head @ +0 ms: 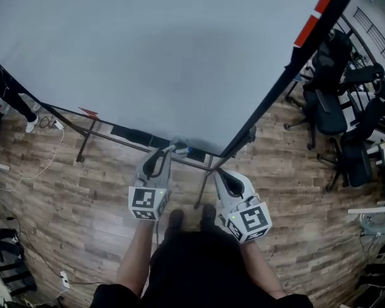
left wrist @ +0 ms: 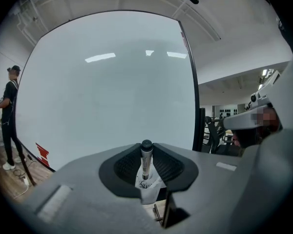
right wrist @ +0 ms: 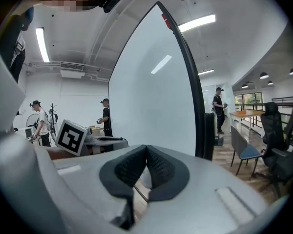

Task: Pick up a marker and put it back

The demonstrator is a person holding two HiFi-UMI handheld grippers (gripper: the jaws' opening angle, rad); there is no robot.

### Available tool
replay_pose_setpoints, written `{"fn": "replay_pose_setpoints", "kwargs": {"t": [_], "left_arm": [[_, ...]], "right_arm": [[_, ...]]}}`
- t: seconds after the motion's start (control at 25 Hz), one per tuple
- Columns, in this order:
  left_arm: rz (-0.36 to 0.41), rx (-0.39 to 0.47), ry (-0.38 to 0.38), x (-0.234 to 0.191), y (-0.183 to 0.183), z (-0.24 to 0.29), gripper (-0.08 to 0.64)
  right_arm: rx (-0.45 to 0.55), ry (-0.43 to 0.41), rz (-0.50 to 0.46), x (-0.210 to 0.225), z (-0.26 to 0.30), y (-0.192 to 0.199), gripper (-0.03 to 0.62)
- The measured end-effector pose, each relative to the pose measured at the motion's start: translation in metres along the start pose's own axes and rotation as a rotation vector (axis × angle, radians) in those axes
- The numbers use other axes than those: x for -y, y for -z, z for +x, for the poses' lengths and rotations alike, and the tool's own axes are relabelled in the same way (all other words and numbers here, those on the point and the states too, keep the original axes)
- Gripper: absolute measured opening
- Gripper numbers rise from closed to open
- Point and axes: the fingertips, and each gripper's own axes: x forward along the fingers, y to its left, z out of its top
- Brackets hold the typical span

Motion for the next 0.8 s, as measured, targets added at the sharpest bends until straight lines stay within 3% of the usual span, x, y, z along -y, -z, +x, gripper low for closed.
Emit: {"fn": "replay_pose_setpoints", "kwargs": {"t": [0.32,0.8], "left_arm": [[0.065,-0.067,-0.043,0.002,0.032,0.035,0.083],[0.049,-0.122,-0.087,0.004,0.069,0.05,0.083]], "right_arm": [[-0.033,-0.08,-0.009,0.015,0.007,0.007,0.002],[-0.085,-0.132,0.01,0.022,0.007,0.023,0.002]]}}
